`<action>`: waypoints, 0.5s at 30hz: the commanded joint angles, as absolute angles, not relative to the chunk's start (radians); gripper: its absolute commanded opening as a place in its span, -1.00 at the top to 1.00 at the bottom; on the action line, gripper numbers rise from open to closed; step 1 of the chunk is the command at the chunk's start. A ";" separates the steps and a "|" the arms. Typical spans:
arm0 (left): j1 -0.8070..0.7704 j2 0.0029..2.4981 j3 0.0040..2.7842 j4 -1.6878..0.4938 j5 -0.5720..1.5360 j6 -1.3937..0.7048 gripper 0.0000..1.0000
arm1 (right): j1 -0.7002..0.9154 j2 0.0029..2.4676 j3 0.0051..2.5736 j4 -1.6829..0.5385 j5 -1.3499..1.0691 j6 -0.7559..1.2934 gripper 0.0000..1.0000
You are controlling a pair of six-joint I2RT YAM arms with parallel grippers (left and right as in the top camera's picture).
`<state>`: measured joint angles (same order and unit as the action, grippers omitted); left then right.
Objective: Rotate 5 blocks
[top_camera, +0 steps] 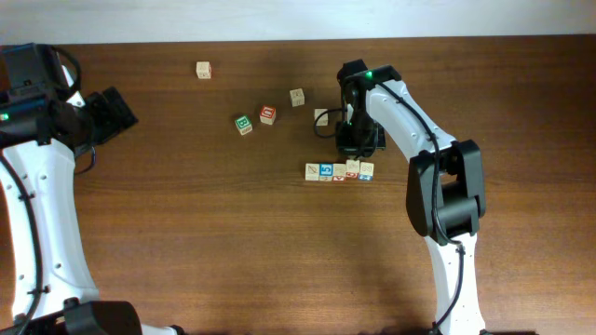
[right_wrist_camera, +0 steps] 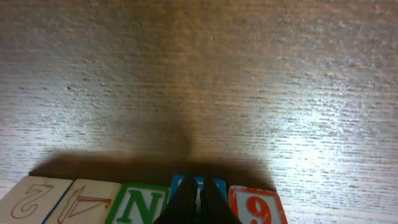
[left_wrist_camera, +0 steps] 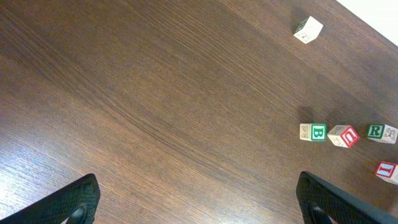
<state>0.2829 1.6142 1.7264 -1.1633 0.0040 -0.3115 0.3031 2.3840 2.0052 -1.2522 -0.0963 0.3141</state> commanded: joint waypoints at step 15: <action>0.284 1.624 1.747 -1.164 0.015 -0.322 -0.98 | 0.309 2.380 1.999 -1.295 -0.102 0.323 0.88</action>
